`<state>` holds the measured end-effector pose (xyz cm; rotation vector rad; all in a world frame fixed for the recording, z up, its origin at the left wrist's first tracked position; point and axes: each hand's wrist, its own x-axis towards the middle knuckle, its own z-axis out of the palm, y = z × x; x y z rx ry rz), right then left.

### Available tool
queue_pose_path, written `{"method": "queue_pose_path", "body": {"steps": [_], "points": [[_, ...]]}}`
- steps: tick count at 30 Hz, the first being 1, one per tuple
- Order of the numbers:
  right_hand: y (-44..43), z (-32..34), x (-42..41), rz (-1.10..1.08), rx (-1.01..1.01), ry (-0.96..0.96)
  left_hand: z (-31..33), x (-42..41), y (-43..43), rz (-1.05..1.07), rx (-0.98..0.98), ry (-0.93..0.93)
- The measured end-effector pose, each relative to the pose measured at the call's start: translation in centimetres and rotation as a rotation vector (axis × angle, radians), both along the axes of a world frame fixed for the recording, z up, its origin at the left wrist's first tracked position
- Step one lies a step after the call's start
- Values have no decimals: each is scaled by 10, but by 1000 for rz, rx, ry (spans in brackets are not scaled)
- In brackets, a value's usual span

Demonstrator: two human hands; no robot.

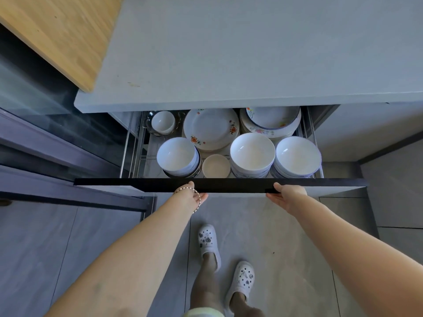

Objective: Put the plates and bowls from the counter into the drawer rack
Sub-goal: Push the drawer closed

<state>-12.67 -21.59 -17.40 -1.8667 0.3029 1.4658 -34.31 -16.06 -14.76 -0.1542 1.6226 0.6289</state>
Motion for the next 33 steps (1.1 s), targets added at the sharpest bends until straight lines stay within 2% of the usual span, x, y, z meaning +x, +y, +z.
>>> {"method": "queue_pose_path", "body": {"steps": [7, 11, 14, 18, 23, 33], "points": [[57, 4, 10, -2, -11, -23, 5, 5, 60, -16, -12, -35], [88, 6, 7, -57, -6, -102, 9, 10, 88, -48, 75, -69], [116, 11, 6, -161, 36, -9, 8, 12, 123, 6, 17, -91], [155, 16, 9, -230, 93, 62, 1, 15, 169, -70, -31, -127], [189, 11, 22, -224, 167, 35, -9, 21, 196, -121, 67, -119], [209, 6, 31, -268, 266, 114, -10, 34, 211, -9, 203, -218]]}}
